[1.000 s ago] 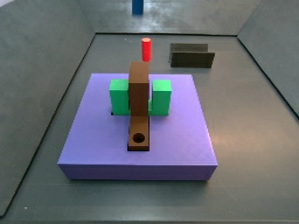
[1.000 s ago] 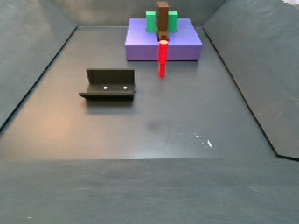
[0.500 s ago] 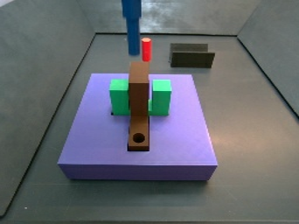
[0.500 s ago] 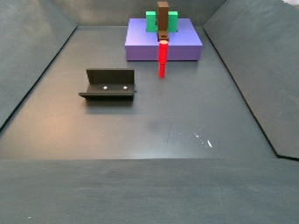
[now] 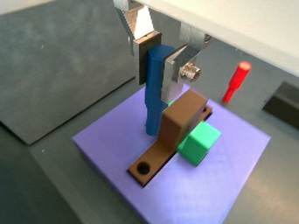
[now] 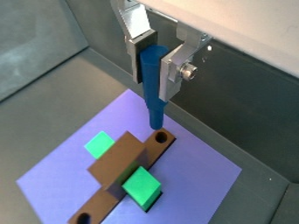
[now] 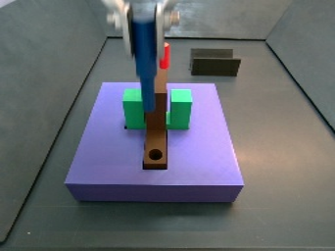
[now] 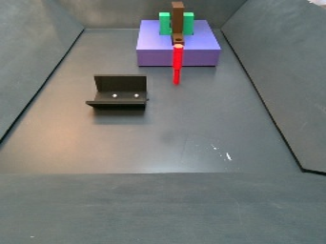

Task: Pick up the blue object. Move up. Move to above the board. Insert the blue object.
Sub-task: Insert the blue object.

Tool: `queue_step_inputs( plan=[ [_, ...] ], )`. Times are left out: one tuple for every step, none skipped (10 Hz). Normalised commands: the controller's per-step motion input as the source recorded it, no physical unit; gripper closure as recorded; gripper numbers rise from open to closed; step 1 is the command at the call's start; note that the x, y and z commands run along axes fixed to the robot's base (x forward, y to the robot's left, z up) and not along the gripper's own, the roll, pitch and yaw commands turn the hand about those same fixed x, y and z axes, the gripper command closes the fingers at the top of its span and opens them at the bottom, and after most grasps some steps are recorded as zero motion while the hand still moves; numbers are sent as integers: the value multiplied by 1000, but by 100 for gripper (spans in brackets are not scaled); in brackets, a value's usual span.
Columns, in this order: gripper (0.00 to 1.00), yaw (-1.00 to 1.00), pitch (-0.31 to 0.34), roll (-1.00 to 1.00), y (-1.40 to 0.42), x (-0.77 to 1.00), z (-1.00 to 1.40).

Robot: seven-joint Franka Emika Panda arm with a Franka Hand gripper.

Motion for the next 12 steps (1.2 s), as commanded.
queue_step_inputs(
  plan=[
    [100,0,-27,164,-371,0,-511],
    [100,0,-20,266,-423,0,-509],
    [100,0,0,357,-443,0,-474],
    [100,0,0,300,-363,0,-437],
    [100,-57,11,127,-74,89,-383],
    [100,-91,29,0,0,103,-343],
    [100,-114,37,-61,143,71,-306],
    [100,-114,16,-121,143,43,-314],
    [100,-100,10,-124,123,23,-243],
    [100,-80,0,-130,80,26,-211],
    [100,-51,0,-164,9,89,-177],
    [100,-51,0,-171,0,63,-143]
  ],
)
